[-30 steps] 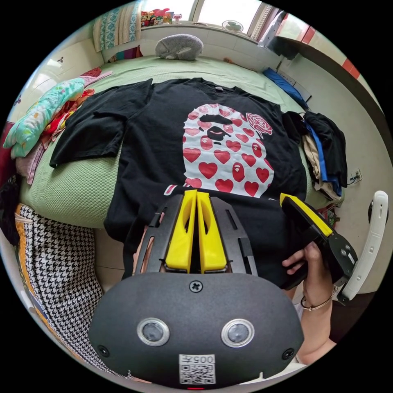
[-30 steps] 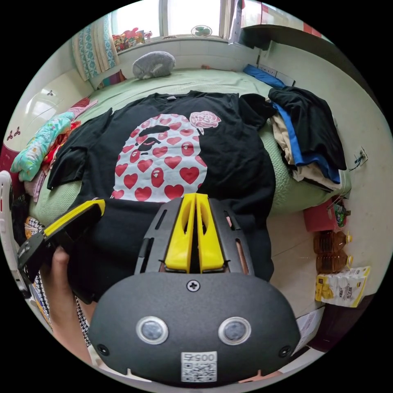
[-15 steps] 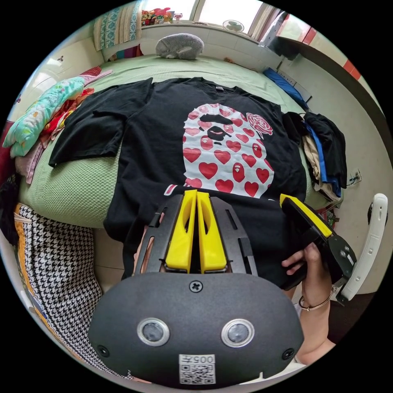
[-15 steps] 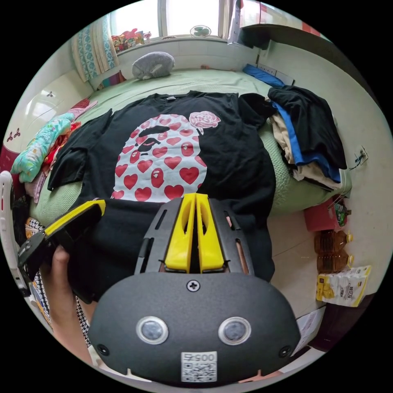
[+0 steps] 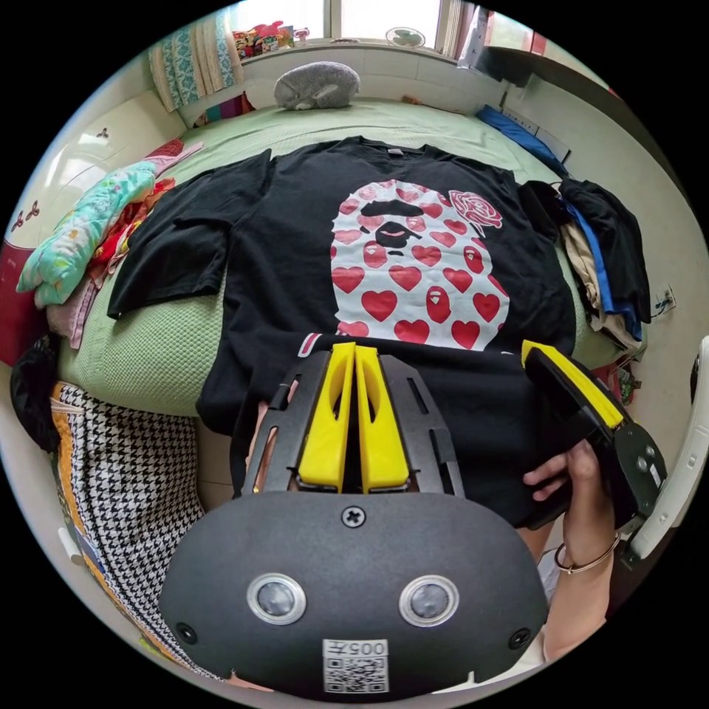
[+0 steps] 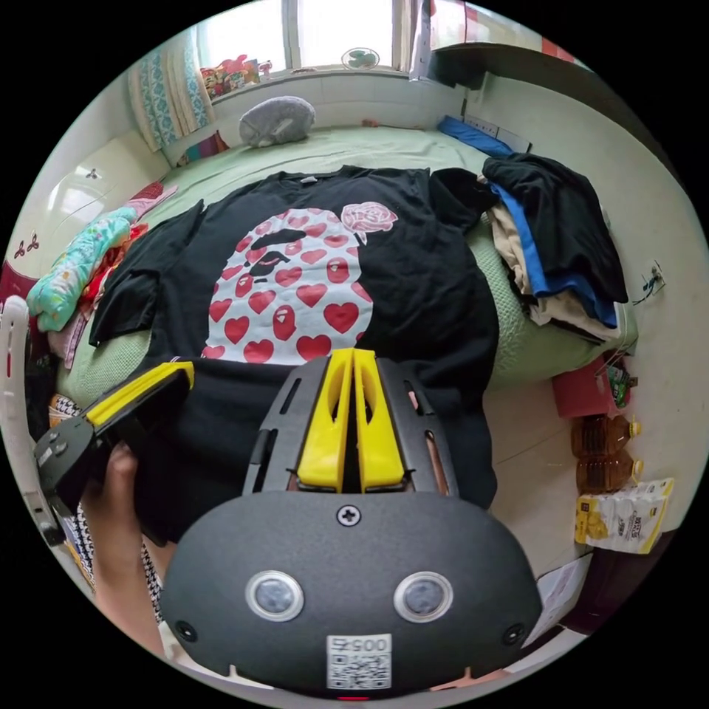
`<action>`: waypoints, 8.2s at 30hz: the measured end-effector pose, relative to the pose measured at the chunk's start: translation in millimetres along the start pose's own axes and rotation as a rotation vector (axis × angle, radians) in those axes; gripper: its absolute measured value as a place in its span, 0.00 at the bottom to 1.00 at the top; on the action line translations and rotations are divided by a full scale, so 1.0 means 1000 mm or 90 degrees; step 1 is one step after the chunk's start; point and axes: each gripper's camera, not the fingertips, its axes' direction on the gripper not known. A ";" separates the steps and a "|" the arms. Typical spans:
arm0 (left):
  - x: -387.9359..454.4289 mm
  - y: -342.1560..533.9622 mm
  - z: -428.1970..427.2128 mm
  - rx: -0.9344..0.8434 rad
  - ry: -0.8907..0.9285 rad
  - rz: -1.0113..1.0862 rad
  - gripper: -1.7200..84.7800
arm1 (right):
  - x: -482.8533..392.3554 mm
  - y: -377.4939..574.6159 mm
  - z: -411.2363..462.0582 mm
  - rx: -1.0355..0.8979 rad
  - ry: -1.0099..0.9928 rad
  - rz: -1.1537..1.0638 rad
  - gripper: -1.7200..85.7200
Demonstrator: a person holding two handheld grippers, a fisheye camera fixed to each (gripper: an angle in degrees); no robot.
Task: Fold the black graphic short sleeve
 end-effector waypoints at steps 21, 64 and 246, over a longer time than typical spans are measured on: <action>0.000 -0.001 -0.001 0.001 0.034 -0.015 0.01 | -0.031 0.000 0.009 -0.002 0.074 -0.030 0.01; 0.005 -0.004 0.004 0.005 0.032 -0.016 0.01 | -0.046 -0.009 0.023 -0.002 0.074 -0.028 0.01; -0.315 -0.096 0.127 0.206 0.089 0.066 0.02 | -0.079 -0.386 0.173 0.055 -0.383 -0.553 0.07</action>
